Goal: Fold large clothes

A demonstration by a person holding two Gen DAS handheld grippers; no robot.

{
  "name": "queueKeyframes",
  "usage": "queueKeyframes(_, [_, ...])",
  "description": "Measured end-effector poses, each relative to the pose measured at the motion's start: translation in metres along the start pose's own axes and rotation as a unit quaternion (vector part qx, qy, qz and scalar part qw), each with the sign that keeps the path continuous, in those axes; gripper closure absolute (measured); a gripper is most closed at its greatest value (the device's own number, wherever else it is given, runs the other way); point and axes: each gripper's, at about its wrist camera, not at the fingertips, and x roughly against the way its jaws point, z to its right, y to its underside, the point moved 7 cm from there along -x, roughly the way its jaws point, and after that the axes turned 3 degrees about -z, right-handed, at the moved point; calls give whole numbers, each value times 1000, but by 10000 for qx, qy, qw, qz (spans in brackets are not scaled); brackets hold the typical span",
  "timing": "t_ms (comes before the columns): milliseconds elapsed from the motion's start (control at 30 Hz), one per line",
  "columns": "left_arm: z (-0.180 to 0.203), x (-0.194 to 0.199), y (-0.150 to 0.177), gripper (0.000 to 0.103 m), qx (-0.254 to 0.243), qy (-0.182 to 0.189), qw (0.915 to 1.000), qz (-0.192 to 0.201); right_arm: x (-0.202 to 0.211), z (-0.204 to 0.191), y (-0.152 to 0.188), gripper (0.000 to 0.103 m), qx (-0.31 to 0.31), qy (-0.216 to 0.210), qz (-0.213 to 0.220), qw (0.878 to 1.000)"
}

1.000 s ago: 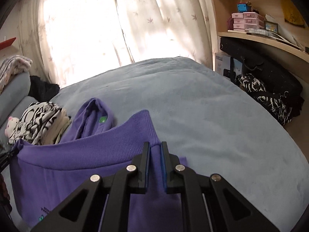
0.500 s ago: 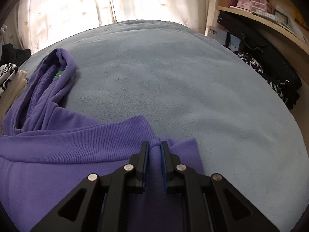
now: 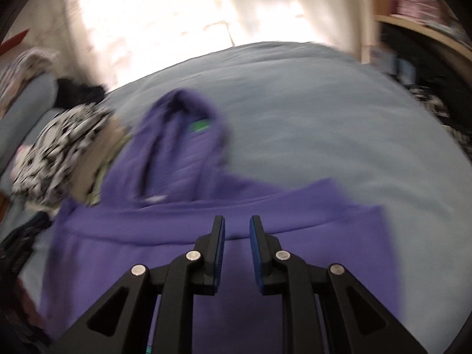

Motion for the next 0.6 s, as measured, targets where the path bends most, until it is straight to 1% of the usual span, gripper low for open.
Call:
queueKeyframes(67, [13,-18,10,87,-5,-21,9997,-226,-15,-26,7,86,264,-60,-171,9995])
queueKeyframes(100, [16,-27,16,87,-47,-108,9993,-360,-22,-31,11,86,355,-12,-243,9991])
queueKeyframes(167, [15,-44,29,88,-87,-314,9976,-614,-34,-27,16,87,472,211,-264,9983])
queueKeyframes(200, [10,-51,32,88,-10,-332,9968,-724,-35,-19,14,89,451,275,-218,9984])
queueKeyframes(233, [5,-56,34,88,99,-231,9968,-765,-35,-5,12,89,374,388,-149,9984])
queueKeyframes(267, [-2,-55,34,88,181,-172,9968,-760,-34,16,9,89,258,658,-90,9975])
queueKeyframes(333, [-18,-56,31,88,233,-365,9964,-731,-33,59,3,89,28,1176,-44,9930])
queueKeyframes(367, [-26,-57,30,88,275,-393,9961,-736,-31,88,3,89,-104,1510,-64,9885])
queueKeyframes(400, [-33,-58,30,88,328,-422,9957,-756,-31,112,5,93,-247,1575,-131,9871])
queueKeyframes(433, [-42,-59,31,88,393,-450,9950,-805,-30,124,7,103,-412,1246,-180,9912])
queueKeyframes(467, [-47,-59,31,88,456,-383,9947,-839,-26,134,8,103,-578,978,-200,9933])
queueKeyframes(500, [-50,-57,31,88,476,-353,9946,-852,-21,137,7,103,-618,872,-205,9941])
queueKeyframes(567, [-54,-53,30,88,385,-515,9942,-866,-10,132,7,103,-482,1069,-154,9930])
queueKeyframes(600, [-55,-49,30,88,364,-569,9938,-880,-7,128,8,100,-445,1138,-156,9924])
